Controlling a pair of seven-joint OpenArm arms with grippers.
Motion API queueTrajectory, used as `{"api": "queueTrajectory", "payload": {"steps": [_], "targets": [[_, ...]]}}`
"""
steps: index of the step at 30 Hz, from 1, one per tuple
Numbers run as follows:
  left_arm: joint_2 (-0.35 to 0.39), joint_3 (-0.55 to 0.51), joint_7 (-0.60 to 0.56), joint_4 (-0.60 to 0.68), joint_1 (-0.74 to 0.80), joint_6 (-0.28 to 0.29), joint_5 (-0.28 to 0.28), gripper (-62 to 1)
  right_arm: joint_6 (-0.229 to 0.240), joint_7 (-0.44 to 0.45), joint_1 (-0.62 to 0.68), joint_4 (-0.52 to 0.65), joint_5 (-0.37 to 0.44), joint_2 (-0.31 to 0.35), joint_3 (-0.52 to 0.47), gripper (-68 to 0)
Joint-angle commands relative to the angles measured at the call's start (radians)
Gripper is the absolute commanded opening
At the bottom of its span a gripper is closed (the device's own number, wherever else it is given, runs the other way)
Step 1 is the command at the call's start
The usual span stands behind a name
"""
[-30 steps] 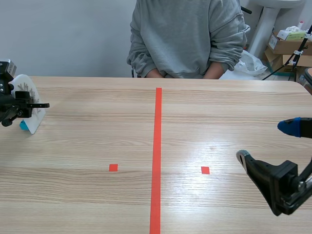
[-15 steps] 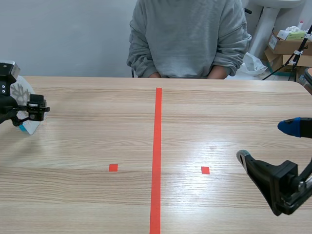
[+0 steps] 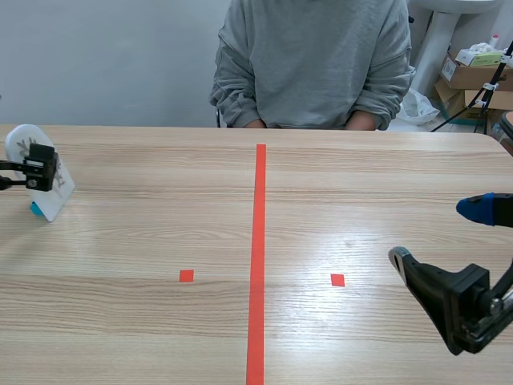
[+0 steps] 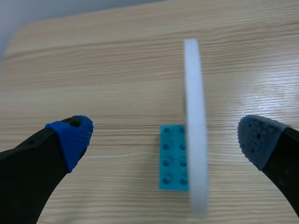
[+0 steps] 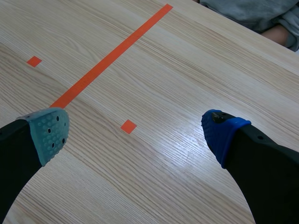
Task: Do the leaf sorting experiment
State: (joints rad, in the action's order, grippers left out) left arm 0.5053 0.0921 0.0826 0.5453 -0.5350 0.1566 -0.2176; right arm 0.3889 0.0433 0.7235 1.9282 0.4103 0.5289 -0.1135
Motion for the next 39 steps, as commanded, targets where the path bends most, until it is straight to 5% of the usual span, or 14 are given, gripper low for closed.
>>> {"api": "queueTrajectory", "payload": {"steps": [1, 10, 18, 29, 39], "targets": [[0.038, -0.005, -0.002, 0.111, 0.044, 0.013, -0.01, 1.4, 0.0, 0.008, -0.011, 0.004, 0.008, 0.008, -0.01, -9.8], [0.185, -0.005, 0.071, 0.805, 0.456, 0.06, -0.078, 1.4, 0.0, 0.008, -0.011, 0.004, 0.008, 0.008, -0.01, -9.8], [0.196, -0.005, 0.051, 1.263, 0.881, 0.047, -0.068, 1.4, 0.0, 0.008, -0.012, 0.004, 0.008, 0.008, -0.01, -9.7], [0.167, -0.085, 0.038, 1.506, 1.254, 0.037, -0.07, 1.4, 0.0, 0.008, -0.011, 0.004, 0.008, 0.008, -0.01, -9.7], [0.156, -0.111, 0.046, 1.529, 1.336, 0.037, -0.078, 1.4, 0.0, 0.007, -0.011, 0.004, 0.008, 0.008, -0.01, -9.7]]}}
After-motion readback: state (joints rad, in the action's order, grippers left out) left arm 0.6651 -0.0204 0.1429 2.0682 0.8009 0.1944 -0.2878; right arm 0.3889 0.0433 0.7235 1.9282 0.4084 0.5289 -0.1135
